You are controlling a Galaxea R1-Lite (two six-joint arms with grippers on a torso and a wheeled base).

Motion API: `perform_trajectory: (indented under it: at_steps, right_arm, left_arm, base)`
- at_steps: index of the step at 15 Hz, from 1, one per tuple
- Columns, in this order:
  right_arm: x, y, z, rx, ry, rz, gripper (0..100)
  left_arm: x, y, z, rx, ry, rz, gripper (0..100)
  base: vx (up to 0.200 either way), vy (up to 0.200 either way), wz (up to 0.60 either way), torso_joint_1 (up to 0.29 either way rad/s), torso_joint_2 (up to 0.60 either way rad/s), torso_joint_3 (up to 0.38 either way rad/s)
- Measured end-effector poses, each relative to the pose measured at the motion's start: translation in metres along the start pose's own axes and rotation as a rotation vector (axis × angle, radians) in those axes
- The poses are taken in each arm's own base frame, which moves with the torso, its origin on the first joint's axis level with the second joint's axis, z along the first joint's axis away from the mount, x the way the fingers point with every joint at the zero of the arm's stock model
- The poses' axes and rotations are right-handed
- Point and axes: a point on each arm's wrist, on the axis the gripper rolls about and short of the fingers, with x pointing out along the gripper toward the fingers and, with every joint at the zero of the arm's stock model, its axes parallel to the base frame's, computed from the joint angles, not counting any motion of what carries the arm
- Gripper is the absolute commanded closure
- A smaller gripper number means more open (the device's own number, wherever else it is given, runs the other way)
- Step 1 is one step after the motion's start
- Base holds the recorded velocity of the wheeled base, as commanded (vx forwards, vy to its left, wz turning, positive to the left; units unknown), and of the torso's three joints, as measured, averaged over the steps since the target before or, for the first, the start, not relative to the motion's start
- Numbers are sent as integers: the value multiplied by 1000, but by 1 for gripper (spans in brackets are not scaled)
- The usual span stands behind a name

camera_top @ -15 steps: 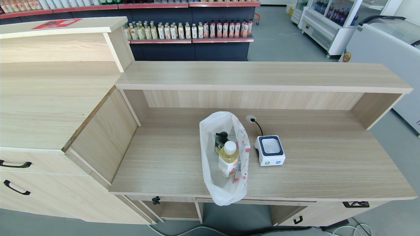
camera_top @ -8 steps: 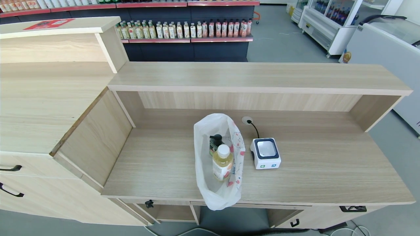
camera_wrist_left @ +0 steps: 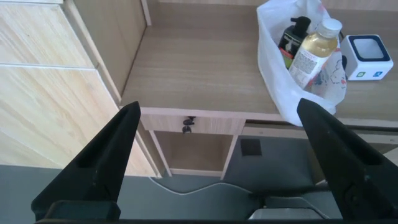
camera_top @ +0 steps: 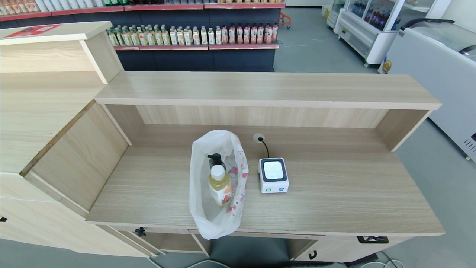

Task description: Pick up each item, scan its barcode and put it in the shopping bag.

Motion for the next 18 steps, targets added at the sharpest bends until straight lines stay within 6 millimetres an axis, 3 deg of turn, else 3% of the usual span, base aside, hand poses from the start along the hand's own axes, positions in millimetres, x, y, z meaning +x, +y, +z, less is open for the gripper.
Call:
perform_trajectory:
  at_steps: [12, 16, 17, 18]
  right_arm:
    - [0, 0, 0, 0, 1, 0, 0]
    - [0, 0, 0, 1, 2, 0, 0]
    - [0, 0, 0, 2, 2, 0, 100]
    - [0, 0, 0, 6, 2, 0, 100]
  left_arm:
    - [0, 0, 0, 1, 4, 0, 0]
    - [0, 0, 0, 0, 1, 0, 0]
    - [0, 0, 0, 0, 1, 0, 0]
    - [0, 0, 0, 0, 1, 0, 0]
  base:
    - [183, 0, 0, 6, 1, 1]
    - [0, 0, 0, 0, 0, 0]
    - [0, 0, 0, 0, 0, 0]
    - [0, 0, 0, 0, 0, 0]
